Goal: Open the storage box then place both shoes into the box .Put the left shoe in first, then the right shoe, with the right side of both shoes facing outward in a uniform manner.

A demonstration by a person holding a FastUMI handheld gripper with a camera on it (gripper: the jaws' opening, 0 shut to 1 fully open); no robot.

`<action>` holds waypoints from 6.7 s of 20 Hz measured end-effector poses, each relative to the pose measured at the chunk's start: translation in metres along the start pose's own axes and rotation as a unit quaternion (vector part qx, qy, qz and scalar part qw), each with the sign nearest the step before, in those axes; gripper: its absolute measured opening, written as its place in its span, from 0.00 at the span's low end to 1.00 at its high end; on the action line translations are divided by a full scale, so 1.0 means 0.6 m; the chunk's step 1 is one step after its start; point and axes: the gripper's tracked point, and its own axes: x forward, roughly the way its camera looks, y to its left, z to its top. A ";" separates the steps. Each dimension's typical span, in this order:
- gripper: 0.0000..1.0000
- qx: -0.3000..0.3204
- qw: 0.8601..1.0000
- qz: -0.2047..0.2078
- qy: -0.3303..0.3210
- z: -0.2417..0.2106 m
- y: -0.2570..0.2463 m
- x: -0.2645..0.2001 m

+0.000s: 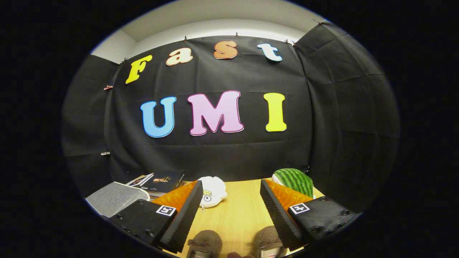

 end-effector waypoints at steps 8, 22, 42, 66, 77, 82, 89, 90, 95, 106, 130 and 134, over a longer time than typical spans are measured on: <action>0.98 0.061 0.993 0.087 0.043 0.019 0.085 -0.007; 0.98 0.329 0.830 0.330 0.305 -0.205 0.357 -0.075; 0.19 0.495 0.709 0.340 0.370 -0.259 0.423 -0.098; 0.06 0.379 0.761 0.411 0.328 -0.059 0.622 -0.149; 0.06 0.322 0.785 0.408 0.337 -0.059 0.895 -0.182; 0.06 0.252 0.809 0.390 0.360 -0.156 1.013 -0.194; 0.06 0.235 0.814 0.363 0.388 -0.234 1.053 -0.181; 0.06 0.235 0.817 0.356 0.389 -0.234 1.048 -0.176; 0.77 0.176 0.884 0.313 0.298 -0.178 0.957 -0.113; 0.98 0.022 0.963 0.203 0.178 -0.066 0.474 -0.077; 0.98 -0.061 0.960 0.074 0.262 -0.417 0.021 -0.098; 0.94 -0.035 0.956 0.067 0.283 -0.446 0.029 -0.068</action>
